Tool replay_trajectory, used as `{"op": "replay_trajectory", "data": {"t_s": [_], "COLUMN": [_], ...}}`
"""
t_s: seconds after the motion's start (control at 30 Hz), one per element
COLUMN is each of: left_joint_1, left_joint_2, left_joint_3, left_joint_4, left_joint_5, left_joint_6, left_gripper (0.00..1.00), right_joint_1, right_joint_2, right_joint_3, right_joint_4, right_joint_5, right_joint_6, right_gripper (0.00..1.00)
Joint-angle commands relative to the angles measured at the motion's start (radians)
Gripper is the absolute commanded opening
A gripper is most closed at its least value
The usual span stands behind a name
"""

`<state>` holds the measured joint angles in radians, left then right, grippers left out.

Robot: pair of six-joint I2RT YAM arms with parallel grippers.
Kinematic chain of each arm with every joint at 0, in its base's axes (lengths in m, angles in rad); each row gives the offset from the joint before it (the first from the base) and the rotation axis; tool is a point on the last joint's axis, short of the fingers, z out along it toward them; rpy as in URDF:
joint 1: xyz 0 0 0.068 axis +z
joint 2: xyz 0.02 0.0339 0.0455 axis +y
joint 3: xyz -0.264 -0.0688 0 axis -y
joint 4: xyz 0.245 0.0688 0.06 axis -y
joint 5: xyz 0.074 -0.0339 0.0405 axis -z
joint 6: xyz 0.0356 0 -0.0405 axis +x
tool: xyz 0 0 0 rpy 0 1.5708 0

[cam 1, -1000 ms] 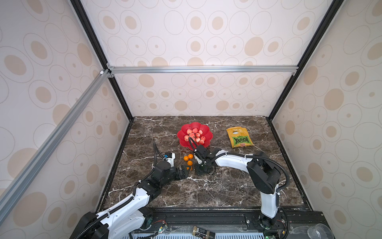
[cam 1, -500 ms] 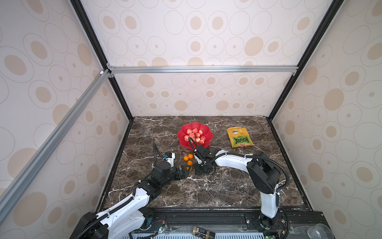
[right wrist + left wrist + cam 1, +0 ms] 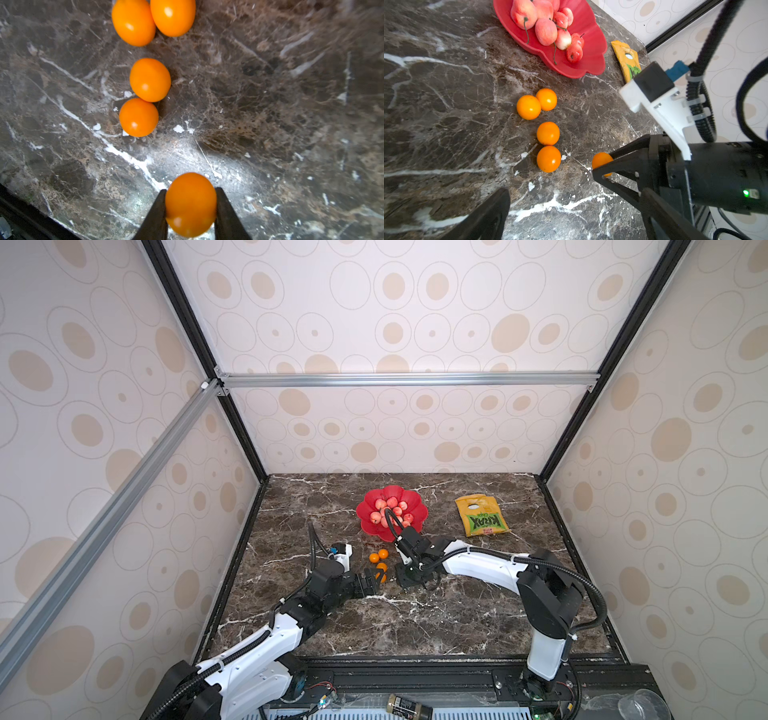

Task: Arrange fruit in a fruit bowl
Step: Pick up the fruit from the center of the table, then place the fruit in the fruit bowl.

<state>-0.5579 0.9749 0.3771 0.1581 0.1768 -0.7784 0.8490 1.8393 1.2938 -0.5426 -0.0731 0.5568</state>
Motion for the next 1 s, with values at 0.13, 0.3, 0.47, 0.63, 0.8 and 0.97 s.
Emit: {"op": "replay_trajectory", "data": {"t_s": [0.13,0.3,0.47,0.63,0.8,0.97], "left_joint_1": [0.047,0.083,0.116,0.156,0.2,0.215], "left_joint_2": [0.051,0.104,0.163,0.217,0.279,0.35], "left_joint_3": [0.09,0.131,0.171,0.196,0.231,0.292], "left_joint_4": [0.061,0.093,0.117,0.164,0.194,0.187], "left_joint_5": [0.022,0.044,0.065,0.104,0.135,0.141], "left_joint_6": [0.029,0.037,0.05,0.054,0.05,0.059], "left_gripper": [0.98,0.98,0.98,0.98,0.98,0.98], "right_joint_1": [-0.037,-0.086,-0.125,-0.153,-0.171,-0.18], "right_joint_2": [-0.054,-0.048,-0.013,0.053,0.158,0.27], "right_joint_3": [0.047,0.086,0.16,0.263,0.404,0.558], "right_joint_4": [-0.048,-0.045,-0.057,-0.084,-0.134,-0.188], "right_joint_5": [0.052,0.037,0.018,0.01,0.007,0.012], "right_joint_6": [-0.024,-0.032,-0.052,-0.077,-0.106,-0.131], "right_gripper": [0.3,0.3,0.3,0.3,0.3,0.29]}}
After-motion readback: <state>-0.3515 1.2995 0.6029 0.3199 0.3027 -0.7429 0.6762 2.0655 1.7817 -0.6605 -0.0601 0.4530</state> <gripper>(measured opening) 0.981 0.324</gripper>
